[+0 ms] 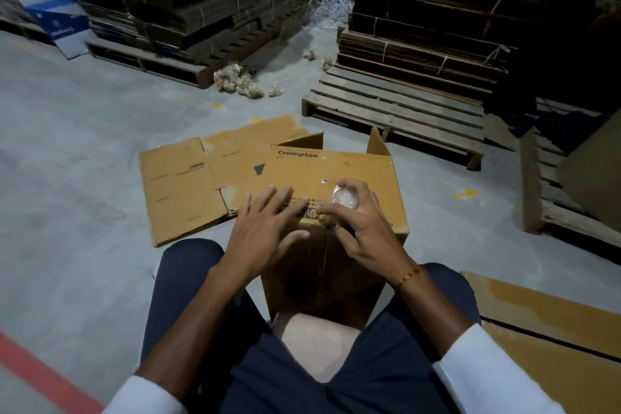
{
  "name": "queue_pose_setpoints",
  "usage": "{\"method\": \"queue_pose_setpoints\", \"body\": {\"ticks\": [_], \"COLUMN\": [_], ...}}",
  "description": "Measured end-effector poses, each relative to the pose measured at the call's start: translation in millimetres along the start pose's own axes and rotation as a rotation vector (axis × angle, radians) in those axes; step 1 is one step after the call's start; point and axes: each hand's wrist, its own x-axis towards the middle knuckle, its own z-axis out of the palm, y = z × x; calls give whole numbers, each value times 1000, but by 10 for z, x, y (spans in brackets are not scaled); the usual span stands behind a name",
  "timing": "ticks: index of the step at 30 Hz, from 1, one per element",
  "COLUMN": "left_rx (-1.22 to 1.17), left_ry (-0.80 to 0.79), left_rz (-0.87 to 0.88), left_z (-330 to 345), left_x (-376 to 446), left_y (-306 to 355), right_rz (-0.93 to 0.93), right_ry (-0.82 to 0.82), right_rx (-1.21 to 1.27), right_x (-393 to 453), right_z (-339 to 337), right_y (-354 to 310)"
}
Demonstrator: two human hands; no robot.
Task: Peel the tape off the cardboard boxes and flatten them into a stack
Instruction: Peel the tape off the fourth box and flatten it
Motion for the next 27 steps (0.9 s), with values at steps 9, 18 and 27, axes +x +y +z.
{"method": "queue_pose_setpoints", "body": {"ticks": [9, 18, 27], "left_rx": [35, 59, 51], "left_ry": [-62, -68, -59], "left_rz": [44, 94, 98], "left_z": [115, 162, 173], "left_x": [172, 215, 258], "left_y": [-46, -150, -14], "right_rz": [-5, -164, -313], "right_ry": [-92, -227, -356], "right_rx": [-118, -131, -276], "right_x": [49, 114, 86], "right_z": [-49, -131, -302], "right_y": [-111, 26, 123]}}
